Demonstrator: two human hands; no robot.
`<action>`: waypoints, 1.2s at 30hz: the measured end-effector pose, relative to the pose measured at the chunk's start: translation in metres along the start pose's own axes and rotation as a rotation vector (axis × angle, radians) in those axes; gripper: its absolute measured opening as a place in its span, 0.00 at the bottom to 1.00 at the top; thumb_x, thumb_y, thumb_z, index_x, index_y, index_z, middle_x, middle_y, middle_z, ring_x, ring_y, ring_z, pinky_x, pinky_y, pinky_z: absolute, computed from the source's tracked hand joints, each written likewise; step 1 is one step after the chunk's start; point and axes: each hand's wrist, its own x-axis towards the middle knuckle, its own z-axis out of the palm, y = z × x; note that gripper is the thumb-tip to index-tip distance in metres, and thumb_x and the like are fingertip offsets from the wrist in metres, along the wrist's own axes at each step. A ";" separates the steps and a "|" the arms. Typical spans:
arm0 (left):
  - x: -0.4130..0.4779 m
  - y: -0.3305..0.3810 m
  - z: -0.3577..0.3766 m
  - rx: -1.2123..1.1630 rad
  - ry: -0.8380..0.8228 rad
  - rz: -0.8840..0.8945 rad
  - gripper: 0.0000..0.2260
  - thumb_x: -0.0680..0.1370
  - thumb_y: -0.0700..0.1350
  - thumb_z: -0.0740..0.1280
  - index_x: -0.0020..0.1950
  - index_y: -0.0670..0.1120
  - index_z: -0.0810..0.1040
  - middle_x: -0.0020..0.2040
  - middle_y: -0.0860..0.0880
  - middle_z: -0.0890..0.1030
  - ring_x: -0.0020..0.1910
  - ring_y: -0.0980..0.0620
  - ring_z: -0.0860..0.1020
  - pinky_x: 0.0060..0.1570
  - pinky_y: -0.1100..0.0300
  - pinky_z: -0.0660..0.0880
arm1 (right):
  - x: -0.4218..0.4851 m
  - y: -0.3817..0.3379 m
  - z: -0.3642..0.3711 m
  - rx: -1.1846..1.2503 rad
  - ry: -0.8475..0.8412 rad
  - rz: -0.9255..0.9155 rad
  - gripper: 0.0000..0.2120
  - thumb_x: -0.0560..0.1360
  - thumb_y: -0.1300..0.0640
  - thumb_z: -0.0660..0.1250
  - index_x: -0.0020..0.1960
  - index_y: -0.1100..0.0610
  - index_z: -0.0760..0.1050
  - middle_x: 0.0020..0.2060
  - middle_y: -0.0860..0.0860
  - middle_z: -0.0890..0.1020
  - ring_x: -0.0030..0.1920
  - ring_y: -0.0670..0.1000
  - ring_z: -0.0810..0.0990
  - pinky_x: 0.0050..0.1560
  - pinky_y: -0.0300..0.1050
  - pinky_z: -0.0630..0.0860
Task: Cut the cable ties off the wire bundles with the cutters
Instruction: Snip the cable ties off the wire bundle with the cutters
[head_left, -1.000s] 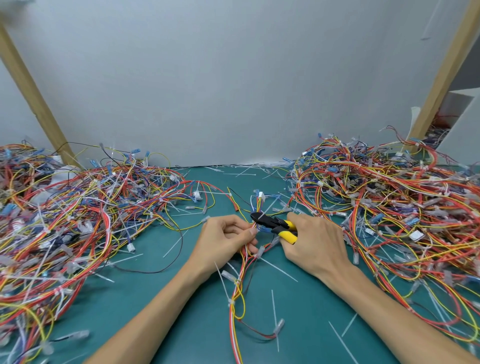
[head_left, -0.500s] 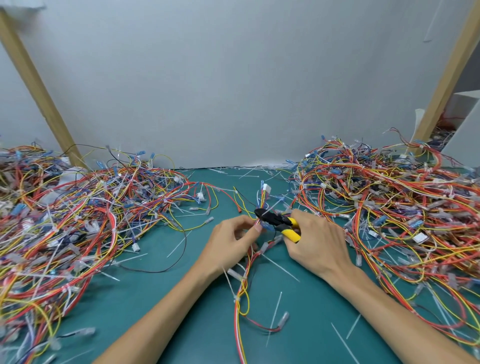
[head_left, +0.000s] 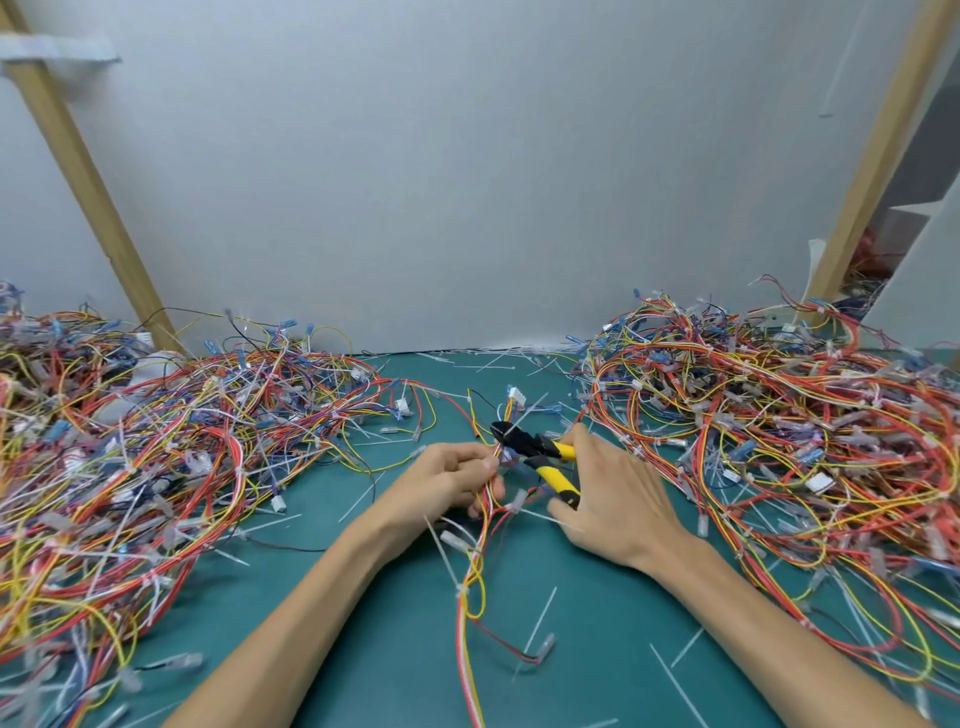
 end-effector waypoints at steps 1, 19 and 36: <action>-0.002 0.000 0.004 0.034 0.056 0.024 0.07 0.82 0.39 0.61 0.46 0.39 0.76 0.34 0.49 0.81 0.28 0.54 0.72 0.31 0.65 0.71 | 0.000 0.000 0.000 0.012 -0.003 -0.003 0.22 0.68 0.40 0.63 0.56 0.50 0.63 0.45 0.47 0.76 0.41 0.55 0.76 0.37 0.46 0.64; -0.007 -0.002 0.019 0.175 0.375 0.107 0.08 0.81 0.41 0.65 0.44 0.40 0.76 0.33 0.49 0.82 0.25 0.56 0.73 0.28 0.66 0.71 | 0.000 0.004 0.005 0.087 0.101 -0.008 0.23 0.75 0.37 0.64 0.66 0.45 0.69 0.48 0.46 0.74 0.51 0.49 0.74 0.49 0.44 0.73; -0.003 -0.007 0.015 0.061 0.457 0.100 0.07 0.81 0.40 0.63 0.47 0.36 0.76 0.31 0.49 0.82 0.23 0.55 0.73 0.25 0.65 0.71 | -0.002 0.002 -0.005 0.012 0.131 0.122 0.26 0.65 0.47 0.71 0.62 0.50 0.71 0.50 0.47 0.74 0.51 0.52 0.71 0.53 0.48 0.68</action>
